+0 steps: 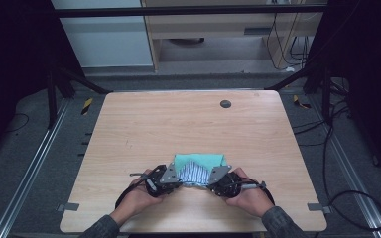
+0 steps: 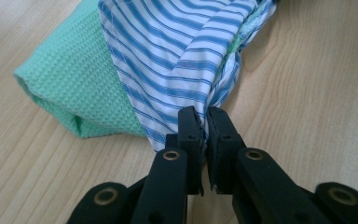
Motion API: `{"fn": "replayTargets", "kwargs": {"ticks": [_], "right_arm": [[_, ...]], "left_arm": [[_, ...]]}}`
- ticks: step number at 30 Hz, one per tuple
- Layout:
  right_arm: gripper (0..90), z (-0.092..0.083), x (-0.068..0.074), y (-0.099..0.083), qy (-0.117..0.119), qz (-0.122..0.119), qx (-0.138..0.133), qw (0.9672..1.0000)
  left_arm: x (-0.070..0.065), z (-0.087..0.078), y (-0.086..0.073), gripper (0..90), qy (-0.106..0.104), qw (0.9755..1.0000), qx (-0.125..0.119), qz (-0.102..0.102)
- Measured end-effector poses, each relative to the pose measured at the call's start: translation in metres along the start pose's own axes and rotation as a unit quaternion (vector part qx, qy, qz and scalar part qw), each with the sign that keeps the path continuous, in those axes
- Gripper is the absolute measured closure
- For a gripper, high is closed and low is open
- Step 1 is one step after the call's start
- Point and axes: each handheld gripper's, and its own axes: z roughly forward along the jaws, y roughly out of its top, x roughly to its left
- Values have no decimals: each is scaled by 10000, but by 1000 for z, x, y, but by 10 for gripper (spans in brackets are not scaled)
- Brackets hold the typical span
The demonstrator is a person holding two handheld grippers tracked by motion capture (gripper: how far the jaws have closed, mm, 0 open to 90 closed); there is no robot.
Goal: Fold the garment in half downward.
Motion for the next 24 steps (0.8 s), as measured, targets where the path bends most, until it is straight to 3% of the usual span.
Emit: {"fn": "replayTargets", "kwargs": {"ticks": [11, 17, 19, 24], "right_arm": [[851, -1, -1, 1, -17, 58, 72, 10000], [768, -6, -2, -4, -11, 179, -33, 9998], [740, -8, -1, -6, -7, 220, -58, 9997], [673, -12, 2, -9, 4, 316, -111, 9994]], "left_arm": [[-2, -1, -1, 849, -85, 9999, -25, -132], [-4, -6, -5, 751, -117, 9990, -208, -377], [-5, -8, -6, 700, -76, 9989, -248, -394], [-10, -13, -10, 695, -194, 9987, -275, -395]]}}
